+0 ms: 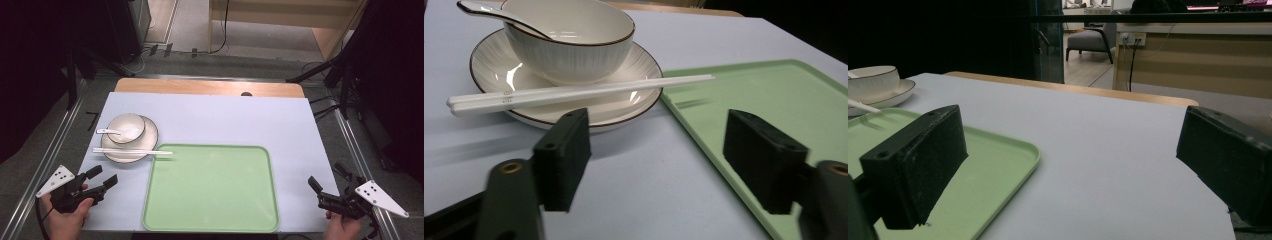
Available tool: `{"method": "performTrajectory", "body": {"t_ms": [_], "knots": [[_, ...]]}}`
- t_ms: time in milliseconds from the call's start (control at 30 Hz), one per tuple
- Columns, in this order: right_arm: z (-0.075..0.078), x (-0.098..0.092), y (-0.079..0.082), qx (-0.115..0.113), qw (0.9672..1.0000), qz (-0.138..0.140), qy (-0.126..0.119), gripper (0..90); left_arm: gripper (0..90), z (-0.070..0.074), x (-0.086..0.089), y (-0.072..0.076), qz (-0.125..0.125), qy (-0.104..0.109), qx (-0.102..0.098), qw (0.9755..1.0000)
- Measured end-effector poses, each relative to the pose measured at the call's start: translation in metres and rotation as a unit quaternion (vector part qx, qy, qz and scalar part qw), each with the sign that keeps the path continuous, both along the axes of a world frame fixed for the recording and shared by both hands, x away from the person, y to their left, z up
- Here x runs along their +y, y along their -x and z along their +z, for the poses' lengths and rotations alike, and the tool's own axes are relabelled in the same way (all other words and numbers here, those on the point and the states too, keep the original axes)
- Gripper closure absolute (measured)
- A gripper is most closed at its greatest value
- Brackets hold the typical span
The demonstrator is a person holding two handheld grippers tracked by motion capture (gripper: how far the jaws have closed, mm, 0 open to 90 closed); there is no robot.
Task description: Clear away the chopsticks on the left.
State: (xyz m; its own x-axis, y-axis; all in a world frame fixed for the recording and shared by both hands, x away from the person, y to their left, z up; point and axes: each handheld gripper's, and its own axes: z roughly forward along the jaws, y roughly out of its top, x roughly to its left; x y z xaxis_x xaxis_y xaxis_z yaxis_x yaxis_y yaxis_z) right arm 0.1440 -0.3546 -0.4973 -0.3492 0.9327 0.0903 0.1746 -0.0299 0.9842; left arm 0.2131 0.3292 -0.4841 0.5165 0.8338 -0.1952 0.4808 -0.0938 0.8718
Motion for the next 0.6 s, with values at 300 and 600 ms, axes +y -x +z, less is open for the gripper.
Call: {"method": "performTrajectory", "body": {"t_ms": [300, 600], "knots": [[-0.001, 0.005, 0.000, 0.003, 0.9999, 0.006, 0.009, 0.1, 87.2, 0.006, -0.003, -0.011, -0.024, 0.022, 0.027, 0.9991], [0.000, 0.008, 0.000, 0.004, 0.9998, 0.007, 0.015, 0.1, 90.0, 0.007, -0.036, -0.043, -0.048, -0.017, 0.054, 0.9972]]}}
